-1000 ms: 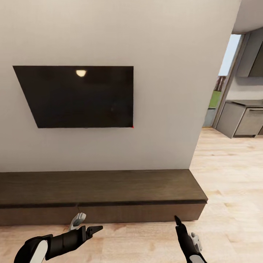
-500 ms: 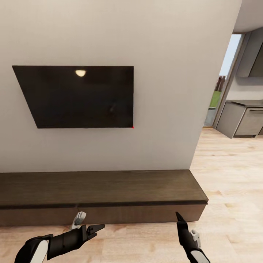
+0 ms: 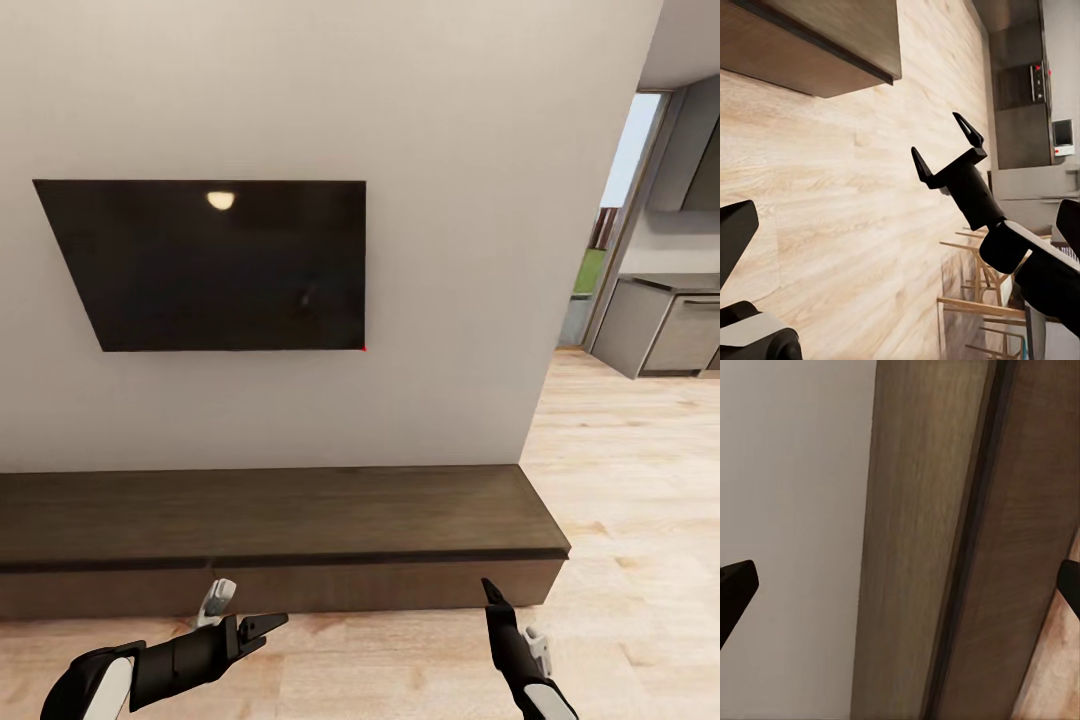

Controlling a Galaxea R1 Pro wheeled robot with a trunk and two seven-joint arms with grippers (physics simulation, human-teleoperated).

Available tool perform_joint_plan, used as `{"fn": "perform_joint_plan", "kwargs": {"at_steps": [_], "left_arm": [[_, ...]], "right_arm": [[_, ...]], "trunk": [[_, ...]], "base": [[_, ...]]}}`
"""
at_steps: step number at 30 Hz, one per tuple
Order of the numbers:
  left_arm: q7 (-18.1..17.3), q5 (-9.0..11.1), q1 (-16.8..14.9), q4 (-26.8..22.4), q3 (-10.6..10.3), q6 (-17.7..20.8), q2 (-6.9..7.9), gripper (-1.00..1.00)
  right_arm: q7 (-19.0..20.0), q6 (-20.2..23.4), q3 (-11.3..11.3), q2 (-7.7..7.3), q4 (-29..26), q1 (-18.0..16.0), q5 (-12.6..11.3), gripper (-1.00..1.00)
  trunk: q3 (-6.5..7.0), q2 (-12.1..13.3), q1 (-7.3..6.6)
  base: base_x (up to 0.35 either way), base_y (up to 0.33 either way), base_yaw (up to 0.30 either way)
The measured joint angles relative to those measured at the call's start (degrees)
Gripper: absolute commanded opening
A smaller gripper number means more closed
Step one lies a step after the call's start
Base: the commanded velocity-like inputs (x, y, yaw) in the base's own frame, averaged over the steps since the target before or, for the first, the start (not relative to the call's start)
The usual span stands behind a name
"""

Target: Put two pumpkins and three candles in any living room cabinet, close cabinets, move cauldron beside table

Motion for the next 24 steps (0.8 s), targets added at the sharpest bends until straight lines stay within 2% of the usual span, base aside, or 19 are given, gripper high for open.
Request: {"fn": "perform_joint_plan", "kwargs": {"at_steps": [5,15,24], "left_arm": [[0.0,0.0,0.0,0.0,0.0,0.0,0.00,1.00],[0.0,0.0,0.0,0.1,-0.1,0.0,-0.11,1.00],[0.2,-0.1,0.0,0.1,-0.4,0.0,-1.24,1.00]], "right_arm": [[0.0,-0.1,0.0,0.00,0.0,-0.1,0.2,1.00],[0.3,-0.2,0.1,0.00,0.0,0.0,0.5,1.00],[0.7,-0.5,0.2,-0.06,0.0,0.0,0.7,1.00]], "trunk": [[0.00,0.0,0.00],[-1.79,-4.0,2.19],[-3.41,-7.6,4.17]], "base": [[0.000,0.000,0.000],[0.000,0.000,0.000],[0.000,0.000,0.000]]}}
